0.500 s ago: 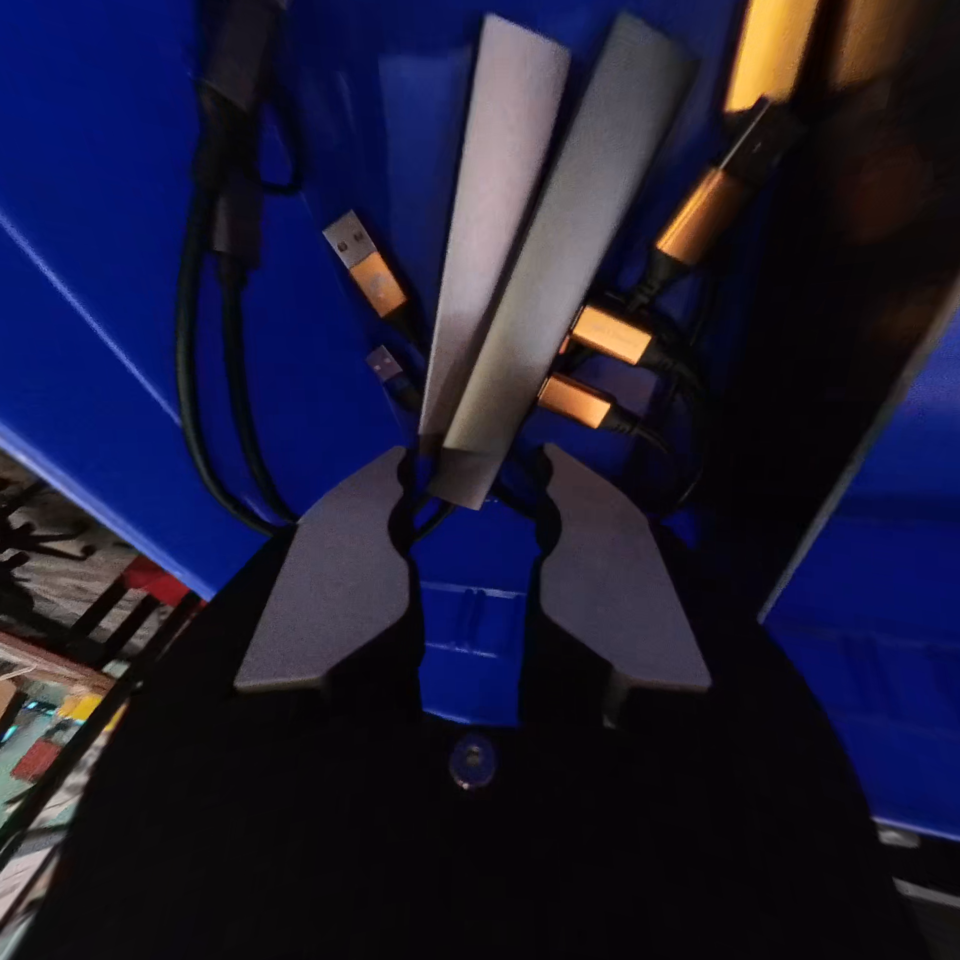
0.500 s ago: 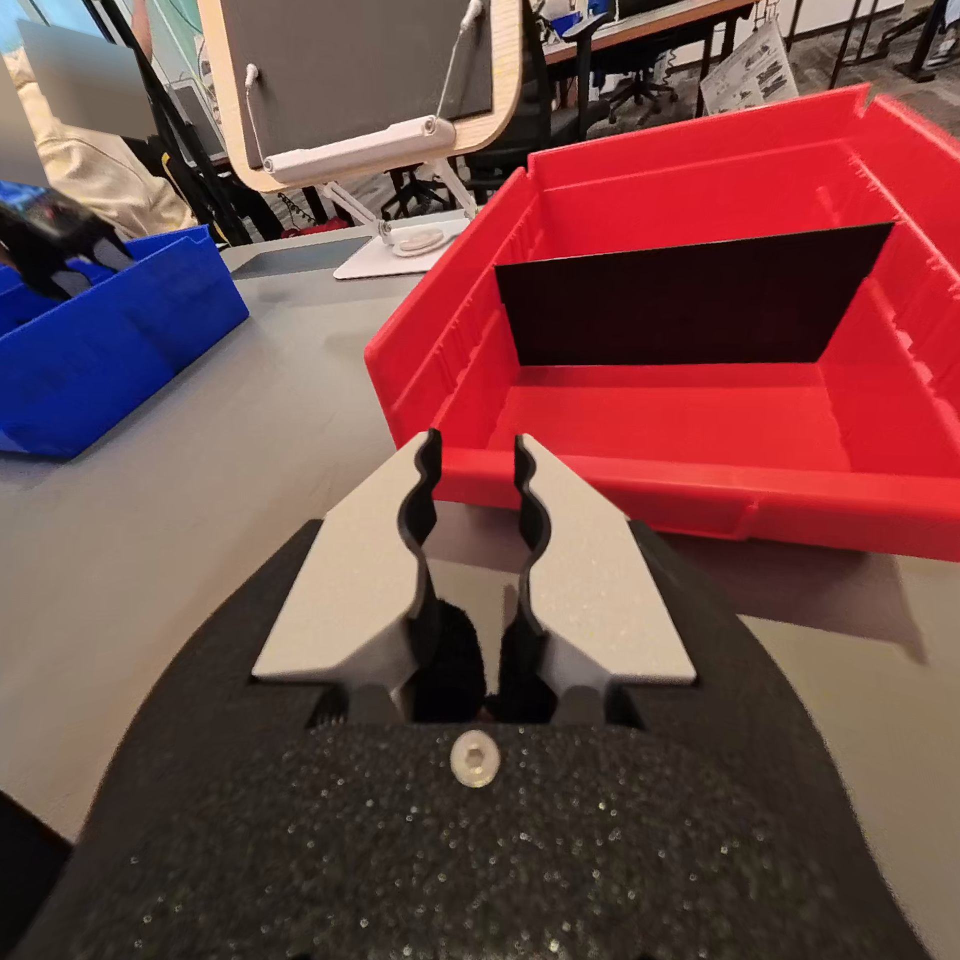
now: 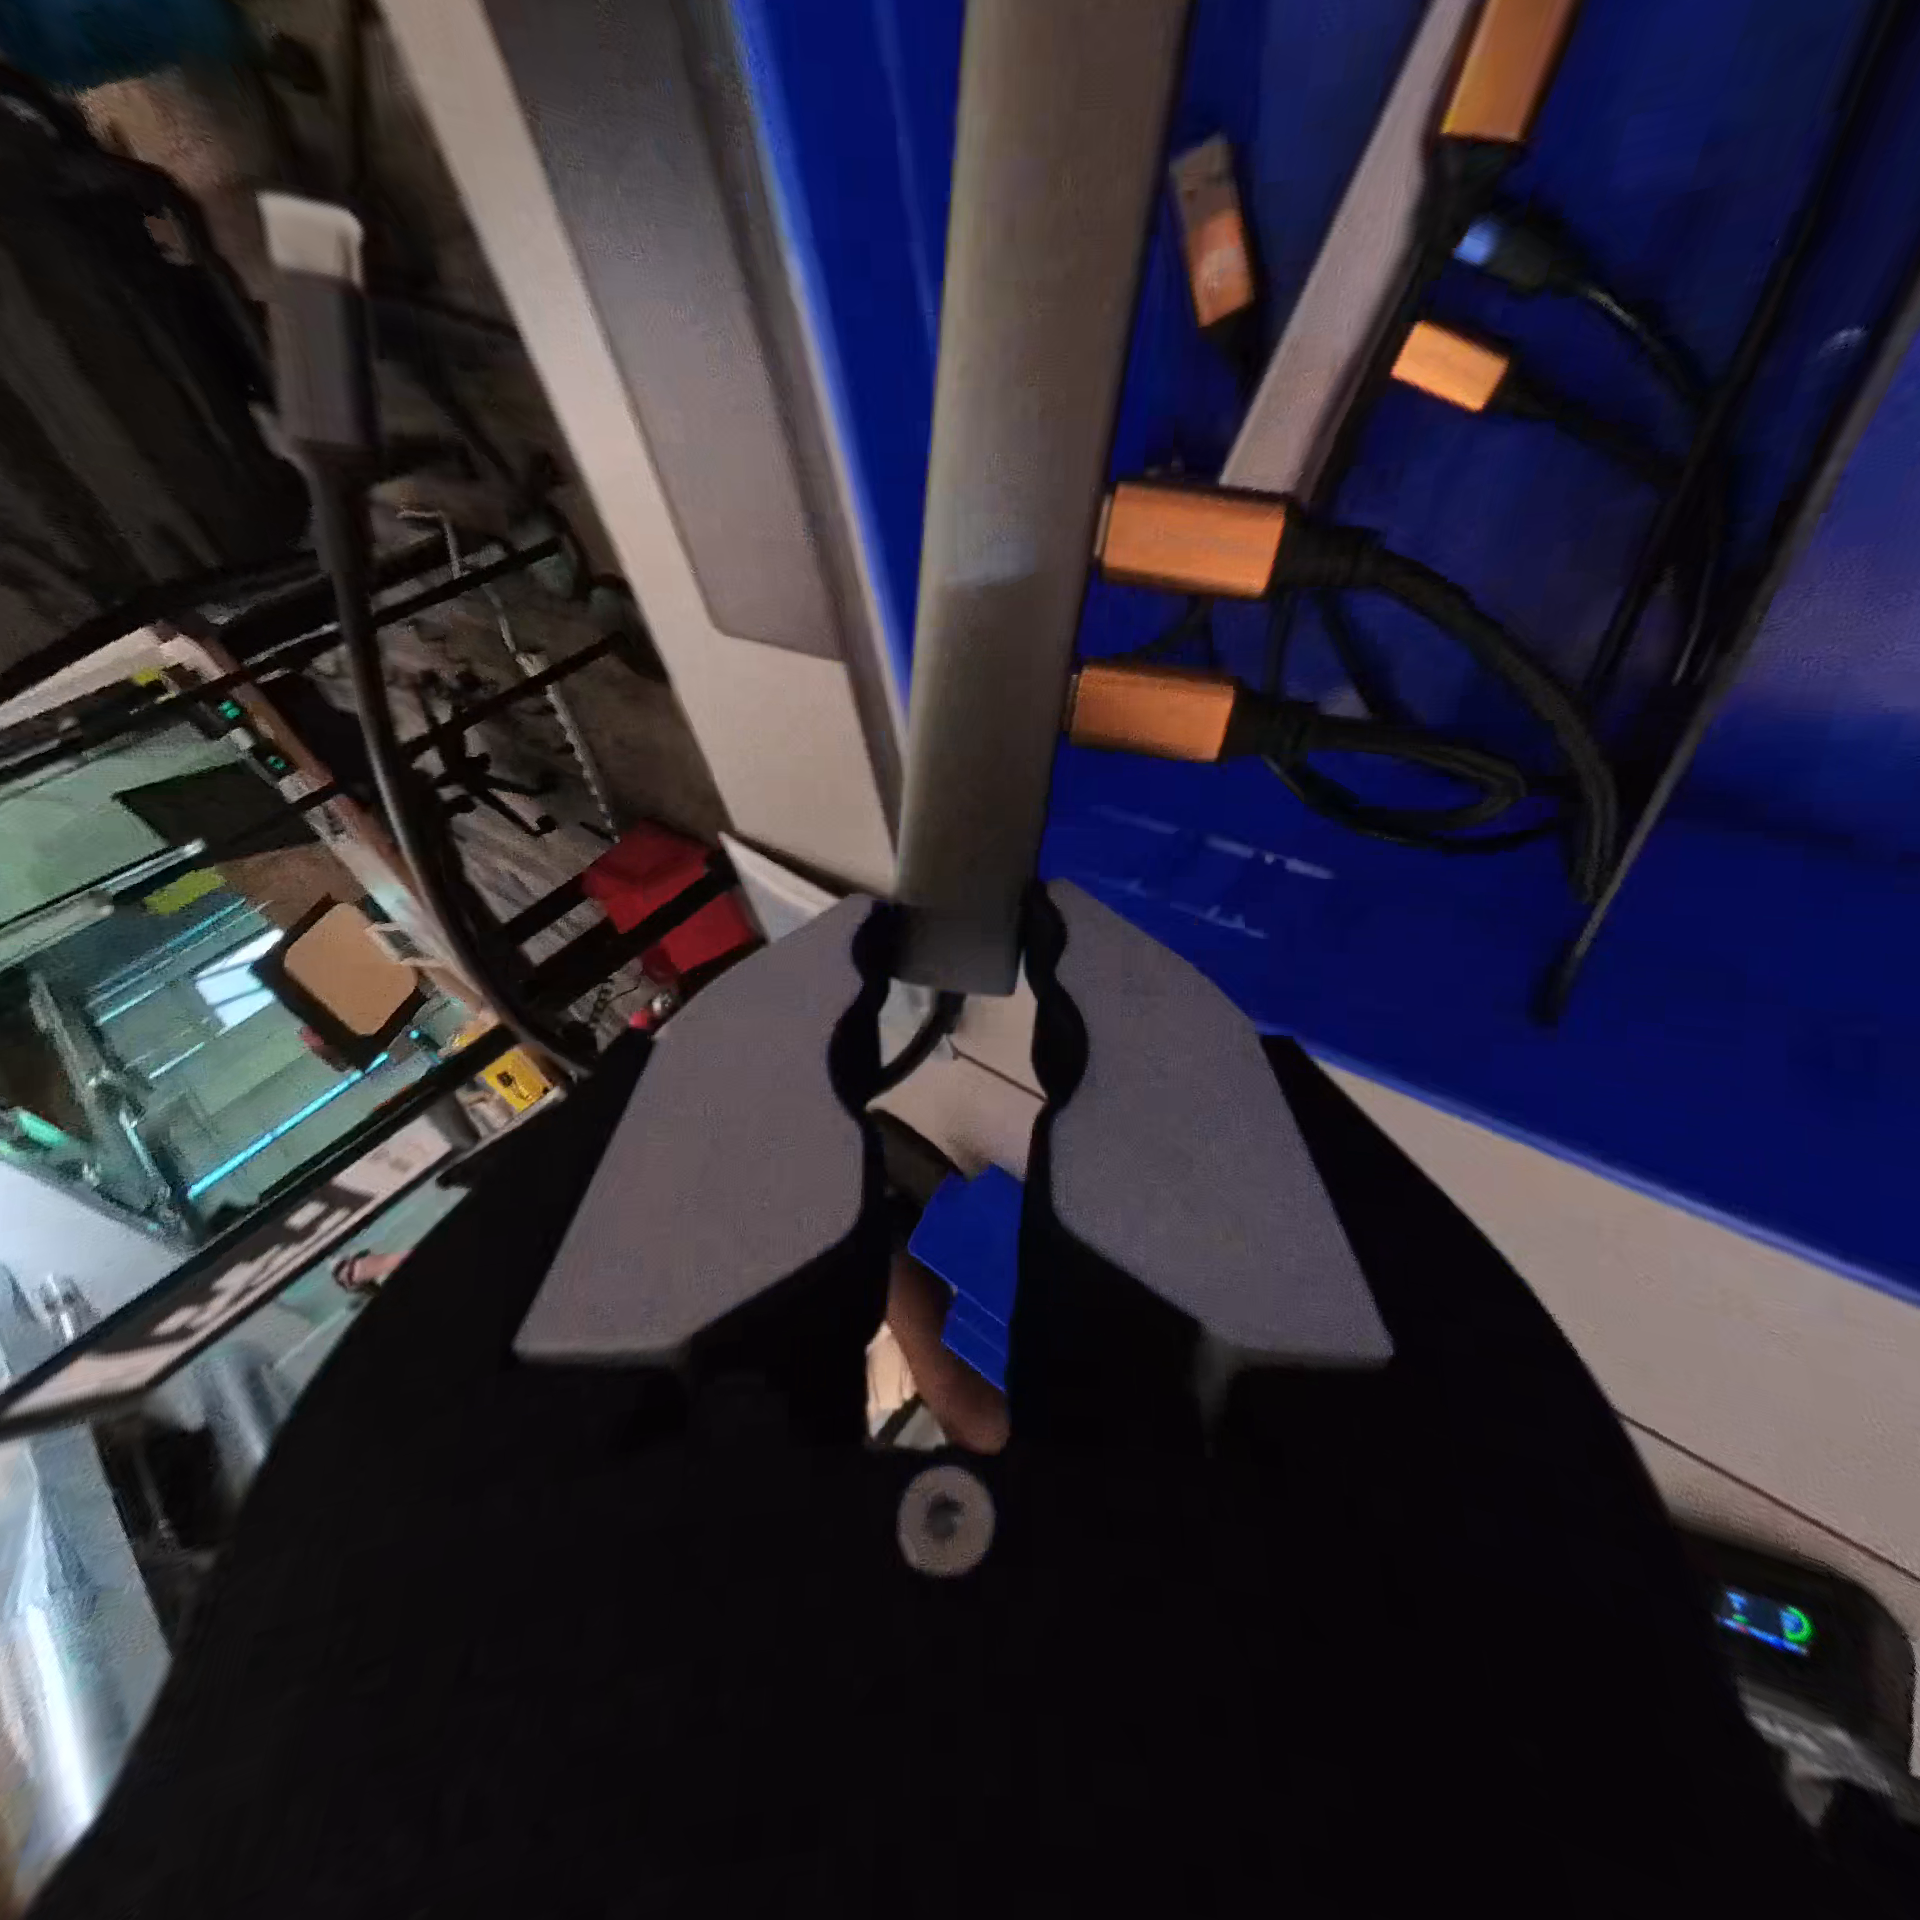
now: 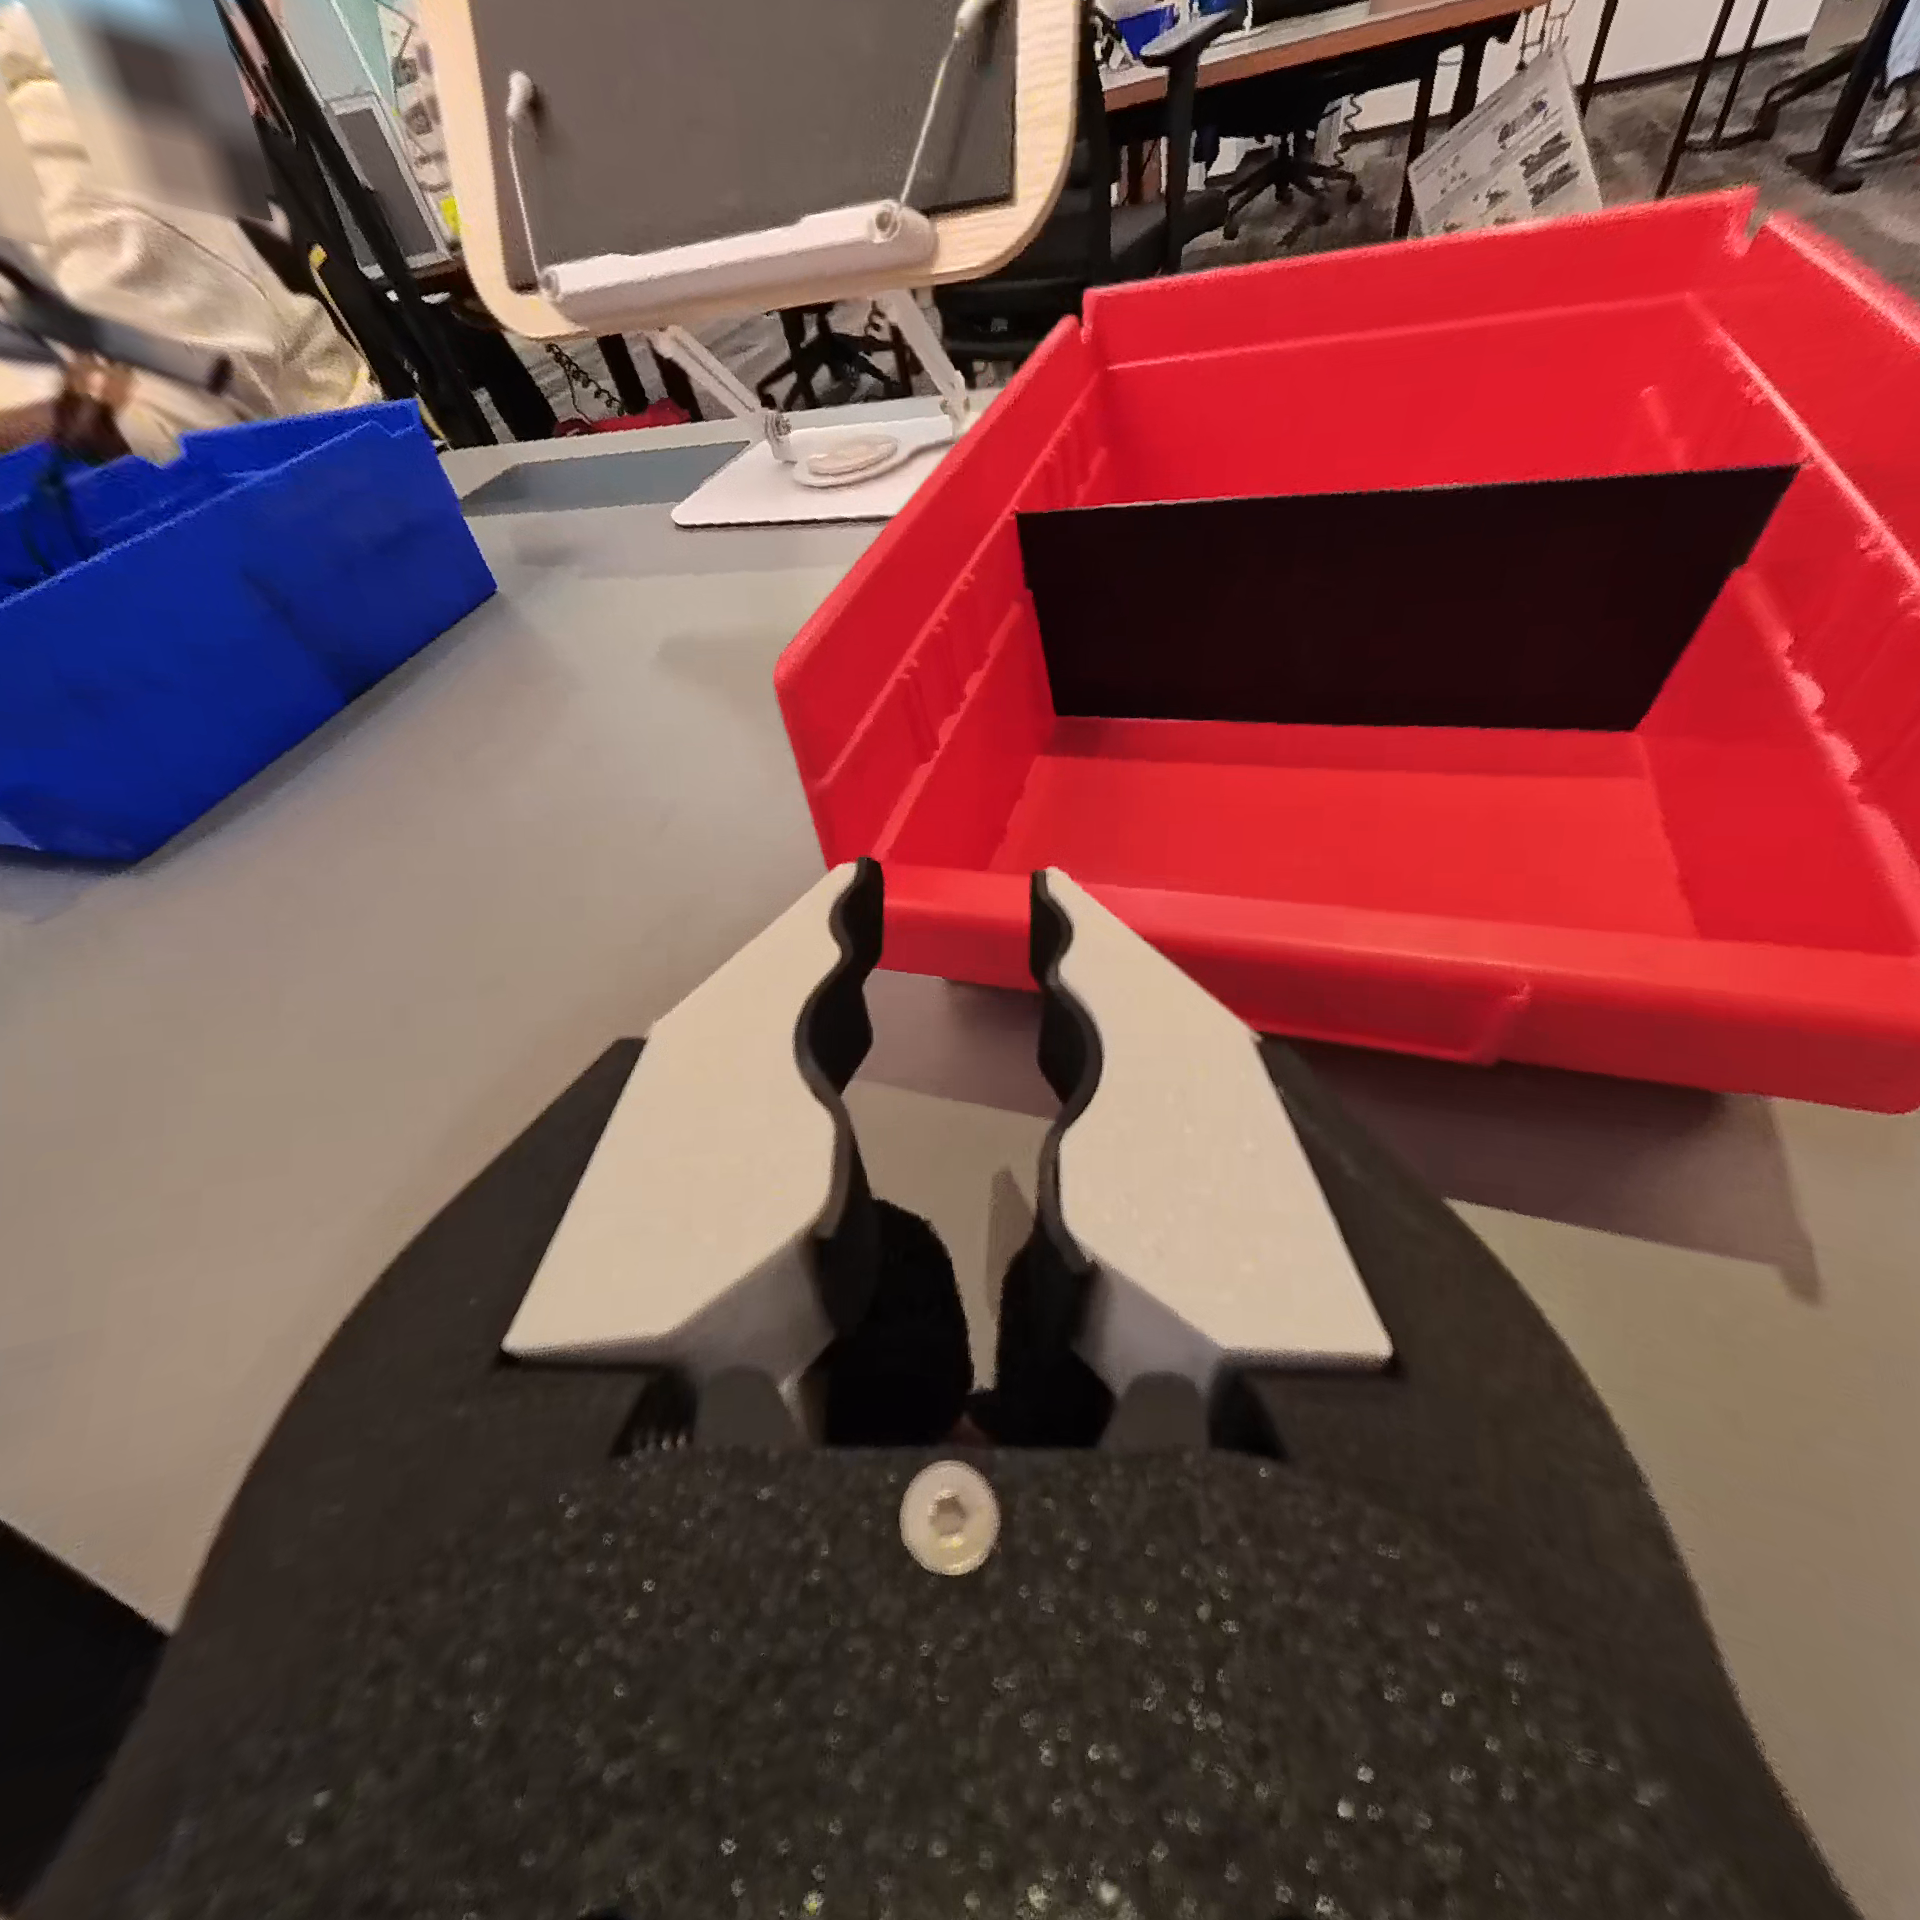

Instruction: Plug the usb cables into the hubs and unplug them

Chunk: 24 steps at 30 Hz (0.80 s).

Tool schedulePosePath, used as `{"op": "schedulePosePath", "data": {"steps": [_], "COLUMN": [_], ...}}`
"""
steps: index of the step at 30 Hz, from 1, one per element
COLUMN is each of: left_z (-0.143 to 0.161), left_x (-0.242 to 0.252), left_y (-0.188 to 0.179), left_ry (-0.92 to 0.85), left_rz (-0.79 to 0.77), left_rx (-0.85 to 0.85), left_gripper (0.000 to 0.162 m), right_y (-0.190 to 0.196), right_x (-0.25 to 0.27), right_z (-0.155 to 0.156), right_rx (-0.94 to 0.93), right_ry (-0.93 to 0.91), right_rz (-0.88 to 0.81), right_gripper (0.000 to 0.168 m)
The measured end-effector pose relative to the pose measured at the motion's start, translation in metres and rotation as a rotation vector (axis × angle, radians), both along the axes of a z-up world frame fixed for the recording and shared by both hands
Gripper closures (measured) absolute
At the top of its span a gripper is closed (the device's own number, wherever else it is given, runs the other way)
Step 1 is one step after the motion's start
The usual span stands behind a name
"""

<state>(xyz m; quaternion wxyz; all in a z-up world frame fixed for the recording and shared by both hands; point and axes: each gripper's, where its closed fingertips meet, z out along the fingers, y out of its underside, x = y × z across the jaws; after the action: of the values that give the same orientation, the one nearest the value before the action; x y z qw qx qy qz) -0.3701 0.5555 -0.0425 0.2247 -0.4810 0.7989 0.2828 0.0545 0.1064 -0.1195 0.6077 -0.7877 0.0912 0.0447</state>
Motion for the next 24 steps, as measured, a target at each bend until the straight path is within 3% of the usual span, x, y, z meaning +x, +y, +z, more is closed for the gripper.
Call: {"op": "schedulePosePath", "data": {"steps": [9, 14, 18, 24], "left_z": [0.174, 0.241, 0.234, 0.157], "left_x": [0.000, 0.014, 0.068, 0.169], "left_y": [-0.021, -0.062, -0.131, -0.248], "left_ry": [-0.656, -1.017, -1.172, -1.221], "left_rz": [0.184, 0.206, 0.109, -0.022], "left_rx": [0.160, 0.025, -0.249, -0.612], "left_gripper": [0.138, 0.138, 0.138, 0.138], "right_y": [0.012, 0.019, 0.033, 0.059], "right_x": [-0.032, -0.046, -0.065, -0.117], "right_z": [0.015, 0.022, 0.046, 0.106], "right_rx": [0.054, 0.076, 0.141, 0.284], "right_ry": [-0.082, -0.128, -0.229, -0.408], "right_rz": [0.059, 0.076, 0.115, 0.231], "right_gripper": [0.142, 0.142, 0.142, 0.138]}}
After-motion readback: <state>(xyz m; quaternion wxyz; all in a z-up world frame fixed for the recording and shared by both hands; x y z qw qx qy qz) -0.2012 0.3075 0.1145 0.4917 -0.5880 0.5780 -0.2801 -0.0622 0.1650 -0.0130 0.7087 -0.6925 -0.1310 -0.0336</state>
